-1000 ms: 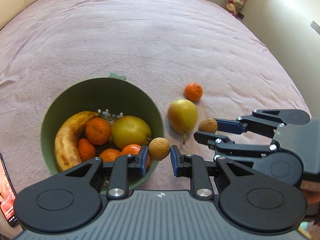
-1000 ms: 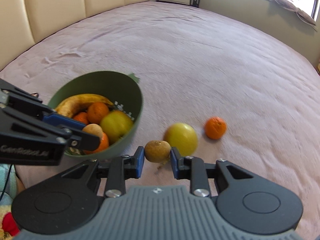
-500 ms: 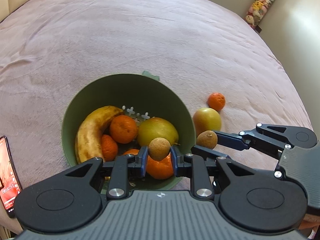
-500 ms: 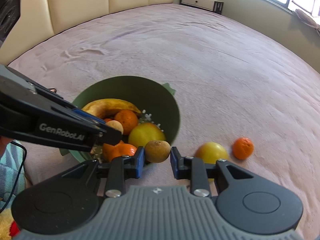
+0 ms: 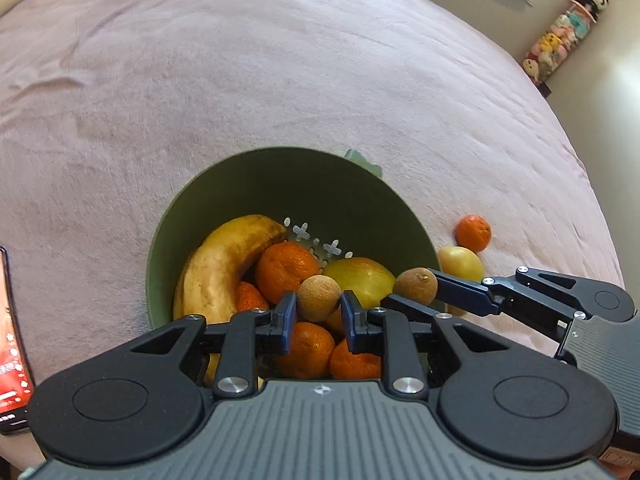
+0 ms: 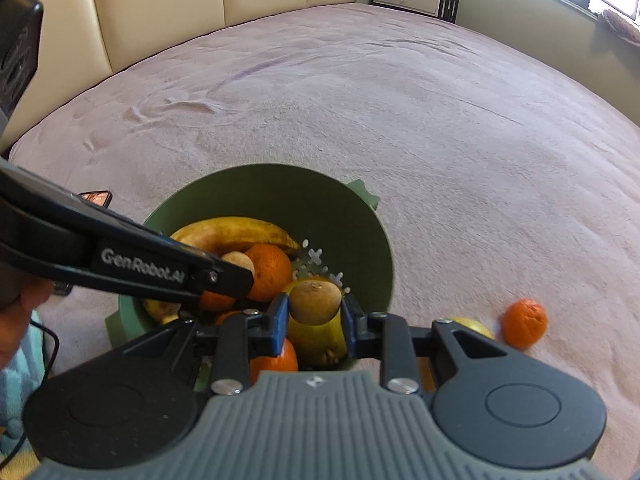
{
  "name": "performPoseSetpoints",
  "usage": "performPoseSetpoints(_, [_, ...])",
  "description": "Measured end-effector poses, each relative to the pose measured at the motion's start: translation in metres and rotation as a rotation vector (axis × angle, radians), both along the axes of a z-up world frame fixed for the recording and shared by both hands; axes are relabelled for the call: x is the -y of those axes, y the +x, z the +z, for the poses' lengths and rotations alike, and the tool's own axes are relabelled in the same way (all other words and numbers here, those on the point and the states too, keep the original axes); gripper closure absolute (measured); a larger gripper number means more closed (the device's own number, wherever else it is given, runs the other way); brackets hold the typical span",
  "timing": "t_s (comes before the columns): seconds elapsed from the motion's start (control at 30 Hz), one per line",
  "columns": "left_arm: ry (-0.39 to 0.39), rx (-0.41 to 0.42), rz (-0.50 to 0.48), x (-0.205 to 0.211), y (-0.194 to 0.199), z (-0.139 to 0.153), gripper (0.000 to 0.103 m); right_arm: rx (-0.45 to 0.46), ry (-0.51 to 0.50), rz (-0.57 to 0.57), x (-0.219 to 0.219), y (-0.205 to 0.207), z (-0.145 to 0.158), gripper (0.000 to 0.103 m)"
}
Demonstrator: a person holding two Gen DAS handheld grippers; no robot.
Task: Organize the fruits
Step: 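Open the left tool to drop its brown fruit while the right tool releases its fruit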
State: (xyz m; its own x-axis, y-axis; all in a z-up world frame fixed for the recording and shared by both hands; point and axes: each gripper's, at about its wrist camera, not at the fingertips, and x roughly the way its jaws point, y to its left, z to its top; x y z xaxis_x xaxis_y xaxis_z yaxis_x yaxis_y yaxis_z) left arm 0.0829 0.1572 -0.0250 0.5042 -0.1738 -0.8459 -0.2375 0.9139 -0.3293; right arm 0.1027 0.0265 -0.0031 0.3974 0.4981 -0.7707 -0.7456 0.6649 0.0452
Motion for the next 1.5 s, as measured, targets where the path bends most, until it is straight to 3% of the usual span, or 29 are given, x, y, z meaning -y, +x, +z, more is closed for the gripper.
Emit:
performPoseSetpoints(0.37, [-0.063, -0.11, 0.004, -0.009, 0.014, -0.02, 0.076, 0.014, -0.029, 0.087, -0.02, 0.011, -0.018, 0.078])
performPoseSetpoints(0.77, [-0.049, -0.161, 0.01, -0.015, 0.015, -0.02, 0.072, 0.004, -0.009, 0.122, -0.019, 0.011, -0.017, 0.078])
performPoseSetpoints(0.93, [-0.046, -0.13, 0.01, -0.015, 0.011, -0.009, 0.058, 0.005, -0.014, 0.14, -0.02, 0.006, -0.017, 0.078])
performPoseSetpoints(1.3, [-0.003, -0.103, 0.073, -0.02, 0.009, -0.003, 0.054, -0.02, -0.007, 0.157, -0.021, 0.0, -0.015, 0.078])
performPoseSetpoints(1.5, [-0.024, -0.09, 0.099, -0.024, 0.008, -0.002, 0.051, -0.051, 0.019, 0.167, -0.023, 0.001, -0.017, 0.078])
